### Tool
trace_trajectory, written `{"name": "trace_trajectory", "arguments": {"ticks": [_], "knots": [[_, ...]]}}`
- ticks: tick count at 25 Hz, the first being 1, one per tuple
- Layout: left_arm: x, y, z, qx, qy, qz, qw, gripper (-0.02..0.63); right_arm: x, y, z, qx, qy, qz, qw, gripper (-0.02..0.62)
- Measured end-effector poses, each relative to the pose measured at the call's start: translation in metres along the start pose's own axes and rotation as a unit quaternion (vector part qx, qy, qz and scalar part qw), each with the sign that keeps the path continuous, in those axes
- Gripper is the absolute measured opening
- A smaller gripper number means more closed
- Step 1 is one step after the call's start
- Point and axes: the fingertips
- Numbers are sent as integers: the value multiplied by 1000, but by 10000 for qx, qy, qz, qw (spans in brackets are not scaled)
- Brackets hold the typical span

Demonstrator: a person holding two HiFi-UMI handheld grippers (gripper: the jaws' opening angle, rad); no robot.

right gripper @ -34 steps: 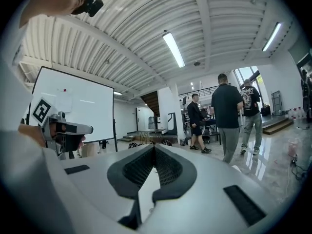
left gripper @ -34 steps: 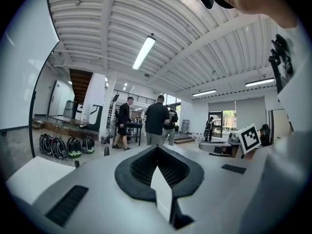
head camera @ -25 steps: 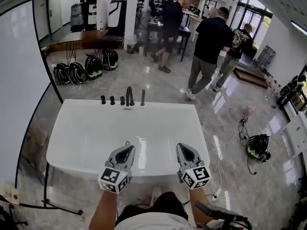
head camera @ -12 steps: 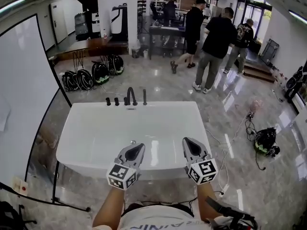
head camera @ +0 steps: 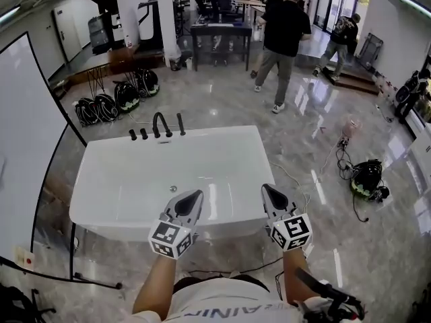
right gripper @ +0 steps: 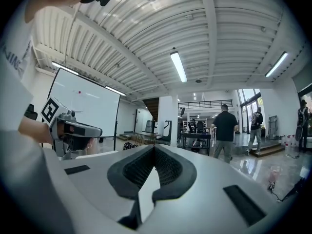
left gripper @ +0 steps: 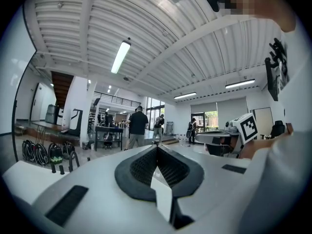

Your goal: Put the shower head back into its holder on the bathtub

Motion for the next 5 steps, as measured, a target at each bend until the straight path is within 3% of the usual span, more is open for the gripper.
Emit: {"name": "trace_trajectory", "arguments": {"ticks": [5], "knots": [[-2,-4,-1,-12,-22,-16,10000,18,1,-4,-1,52,-29,-84,9999,11]]}}
Point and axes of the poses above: the fingertips, and each gripper's own axes: y backward along the fingers, x to its right, z out of its underside, and after that the axes turned 1 degree about z, right-handed
